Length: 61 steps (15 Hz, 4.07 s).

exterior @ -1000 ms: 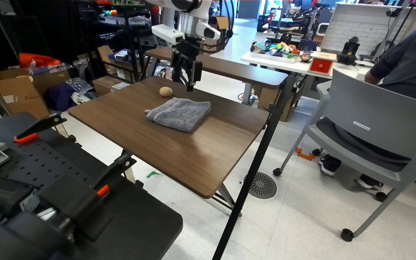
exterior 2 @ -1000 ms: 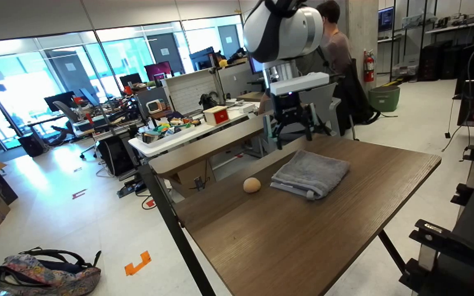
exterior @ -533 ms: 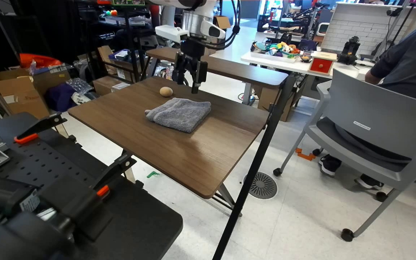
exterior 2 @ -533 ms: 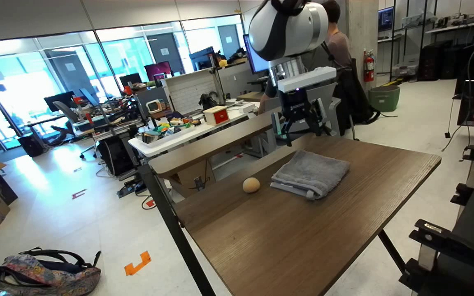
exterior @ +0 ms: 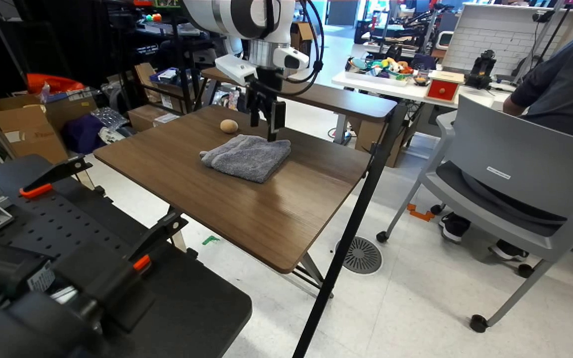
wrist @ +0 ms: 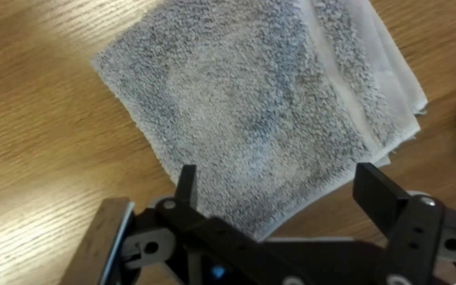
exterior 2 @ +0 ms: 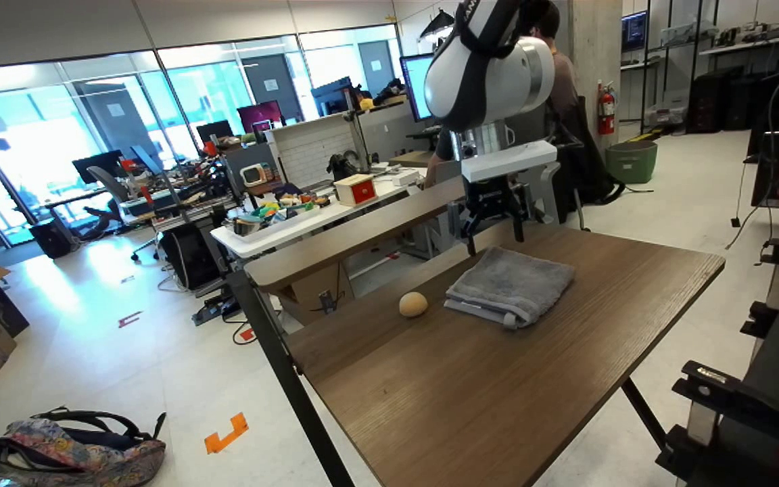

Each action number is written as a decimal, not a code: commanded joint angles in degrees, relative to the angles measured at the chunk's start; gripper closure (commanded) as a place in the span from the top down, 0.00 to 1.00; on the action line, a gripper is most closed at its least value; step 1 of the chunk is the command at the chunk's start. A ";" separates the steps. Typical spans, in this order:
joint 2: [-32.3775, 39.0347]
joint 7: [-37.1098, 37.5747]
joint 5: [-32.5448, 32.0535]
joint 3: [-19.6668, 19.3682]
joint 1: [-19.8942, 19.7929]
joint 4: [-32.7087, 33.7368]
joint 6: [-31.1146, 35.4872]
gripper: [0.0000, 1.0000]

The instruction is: Move the potato to the left, use the grey towel to wipe the tabletop

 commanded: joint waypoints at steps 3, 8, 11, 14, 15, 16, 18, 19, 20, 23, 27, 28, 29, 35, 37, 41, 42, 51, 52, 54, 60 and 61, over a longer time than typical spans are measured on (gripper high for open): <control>-0.39 -1.93 -0.48 0.06 -0.18 -4.57 1.36 1.00; -1.34 -3.25 -0.55 0.15 -0.22 -7.40 2.09 1.00; -0.59 -2.58 0.93 0.80 -1.05 -5.62 5.86 1.00; -0.93 -3.04 1.18 1.77 -0.57 -6.87 8.80 1.00; -0.27 -2.74 0.86 1.72 -0.17 -6.67 9.75 1.00; 0.62 -2.10 0.50 1.46 0.33 -6.02 9.48 1.00; 3.16 -1.13 0.22 1.09 0.98 -4.54 9.10 1.00; 4.50 -0.73 0.11 0.94 1.30 -4.09 9.35 1.00; 6.05 0.43 -0.29 0.27 2.02 -3.36 9.15 1.00; 10.99 5.25 -0.56 -1.97 3.19 1.49 5.94 1.00; 18.01 12.56 -0.87 -6.13 1.94 12.36 2.40 1.00; 19.11 13.99 -1.02 -7.08 1.54 14.57 1.76 1.00; 20.39 15.40 -1.09 -8.02 1.07 16.90 1.34 1.00; 26.13 20.97 -2.50 -10.66 -2.52 27.86 -4.93 1.00; 25.67 19.67 -2.43 -9.43 -3.22 28.33 -5.89 1.00; 19.23 12.03 -1.75 -7.94 -1.85 20.71 -11.16 1.00; 17.12 9.69 -1.86 -7.93 -1.54 17.86 -11.04 1.00; 12.14 1.03 -3.63 -7.26 -1.77 11.84 -10.85 1.00; 12.15 1.03 -3.63 -7.25 -1.77 11.85 -10.84 1.00; 12.60 2.07 -2.21 -6.44 -2.31 12.92 -9.97 1.00; 14.99 -5.41 2.41 0.92 -7.54 9.42 8.50 1.00; 15.87 -6.61 1.62 0.79 -7.53 8.25 11.61 1.00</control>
